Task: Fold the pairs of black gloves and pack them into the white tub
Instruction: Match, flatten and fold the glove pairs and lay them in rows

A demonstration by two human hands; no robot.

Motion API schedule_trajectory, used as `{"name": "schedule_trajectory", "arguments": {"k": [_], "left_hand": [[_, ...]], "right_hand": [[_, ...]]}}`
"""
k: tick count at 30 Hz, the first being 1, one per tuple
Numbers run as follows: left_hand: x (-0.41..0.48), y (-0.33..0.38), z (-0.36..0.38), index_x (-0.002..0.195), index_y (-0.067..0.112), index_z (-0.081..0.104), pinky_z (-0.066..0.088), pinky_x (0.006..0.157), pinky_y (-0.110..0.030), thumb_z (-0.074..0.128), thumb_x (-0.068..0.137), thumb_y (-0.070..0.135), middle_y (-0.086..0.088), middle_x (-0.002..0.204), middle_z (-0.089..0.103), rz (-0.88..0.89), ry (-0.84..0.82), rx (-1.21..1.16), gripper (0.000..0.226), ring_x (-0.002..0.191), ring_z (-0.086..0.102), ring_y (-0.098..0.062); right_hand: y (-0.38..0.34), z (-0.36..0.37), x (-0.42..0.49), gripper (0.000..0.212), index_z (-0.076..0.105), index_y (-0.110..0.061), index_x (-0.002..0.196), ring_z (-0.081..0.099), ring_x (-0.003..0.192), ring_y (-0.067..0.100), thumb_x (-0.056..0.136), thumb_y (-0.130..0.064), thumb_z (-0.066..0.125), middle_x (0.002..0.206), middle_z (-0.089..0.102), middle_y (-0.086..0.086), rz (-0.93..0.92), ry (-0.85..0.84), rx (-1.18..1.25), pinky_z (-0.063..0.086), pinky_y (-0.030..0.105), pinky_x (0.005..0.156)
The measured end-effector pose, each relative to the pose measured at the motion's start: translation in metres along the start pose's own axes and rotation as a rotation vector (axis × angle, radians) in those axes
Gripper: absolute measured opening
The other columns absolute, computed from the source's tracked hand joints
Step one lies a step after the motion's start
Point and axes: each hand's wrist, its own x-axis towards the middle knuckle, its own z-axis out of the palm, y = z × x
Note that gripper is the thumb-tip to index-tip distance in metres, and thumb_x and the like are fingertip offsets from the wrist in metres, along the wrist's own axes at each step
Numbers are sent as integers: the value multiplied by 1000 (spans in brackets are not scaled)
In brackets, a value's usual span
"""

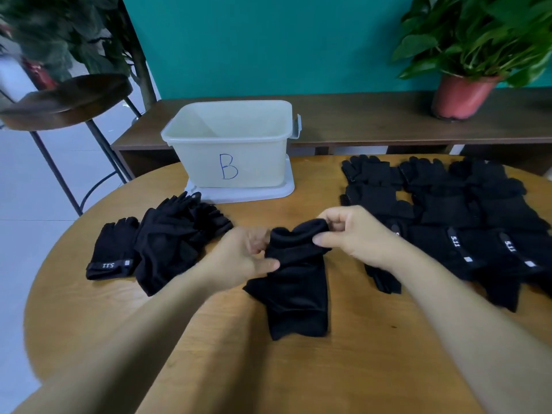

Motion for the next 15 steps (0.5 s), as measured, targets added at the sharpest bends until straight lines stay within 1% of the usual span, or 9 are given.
{"name": "schedule_trajectory", "arguments": {"k": [1, 2, 5, 6, 7, 9, 10, 12, 15], "left_hand": [[-9, -8, 8, 100, 27, 71, 50, 95, -27, 73, 84, 0, 21, 101, 73, 40, 22, 137, 31, 102, 65, -2], [-17, -19, 16, 99, 32, 70, 49, 93, -29, 75, 83, 6, 26, 99, 70, 104, 72, 309, 31, 100, 61, 1], [-31, -52, 30, 103, 25, 70, 53, 83, -42, 79, 75, 15, 16, 106, 66, 314, 144, 731, 30, 101, 58, -14], [-33, -58, 32, 103, 25, 70, 53, 81, -42, 78, 73, 13, 15, 108, 66, 342, 154, 776, 34, 101, 57, -14], [-34, -62, 33, 103, 26, 70, 51, 82, -41, 78, 70, 11, 15, 109, 66, 359, 165, 795, 37, 101, 56, -13], [-35, -62, 34, 101, 27, 71, 43, 85, -35, 79, 67, 6, 15, 108, 67, 414, 192, 833, 41, 99, 57, -12], [-35, -59, 35, 99, 26, 72, 40, 85, -34, 79, 66, 4, 15, 106, 68, 448, 199, 860, 41, 98, 59, -13], [-32, -54, 32, 97, 25, 73, 37, 85, -33, 75, 67, 1, 13, 104, 69, 515, 245, 910, 38, 96, 61, -15], [-24, -49, 22, 95, 23, 73, 37, 83, -35, 60, 72, 5, 11, 102, 70, 549, 328, 946, 32, 98, 57, -15]], "right_hand": [[5, 6, -10, 13, 73, -19, 91, 68, 94, 10, 86, -8, 71, 92, 74, -3, -20, 3, -62, 52, 33, 94], [11, 13, -21, 17, 73, -26, 90, 65, 97, 6, 85, -10, 72, 93, 73, -9, -48, 24, -169, 49, 30, 95], [39, 39, -48, 30, 72, -33, 106, 49, 122, 3, 84, -13, 71, 115, 64, -19, -182, 114, -572, 30, 24, 99], [48, 47, -55, 36, 71, -30, 114, 45, 128, 5, 83, -13, 72, 123, 64, -15, -230, 142, -678, 29, 25, 102], [59, 54, -60, 42, 70, -27, 119, 47, 130, 8, 80, -15, 77, 126, 64, -12, -266, 156, -778, 34, 30, 104], [74, 64, -64, 57, 73, -24, 115, 59, 121, 17, 62, -17, 92, 121, 69, -4, -319, 184, -909, 51, 39, 95], [79, 66, -63, 63, 75, -23, 111, 63, 116, 19, 52, -16, 96, 116, 71, -1, -342, 218, -926, 54, 39, 89], [76, 67, -61, 66, 76, -20, 107, 67, 110, 23, 44, -11, 97, 111, 73, 3, -380, 287, -905, 53, 40, 88], [67, 68, -54, 62, 78, -16, 103, 68, 107, 26, 44, -6, 95, 109, 74, 6, -442, 389, -882, 52, 41, 90]]}}
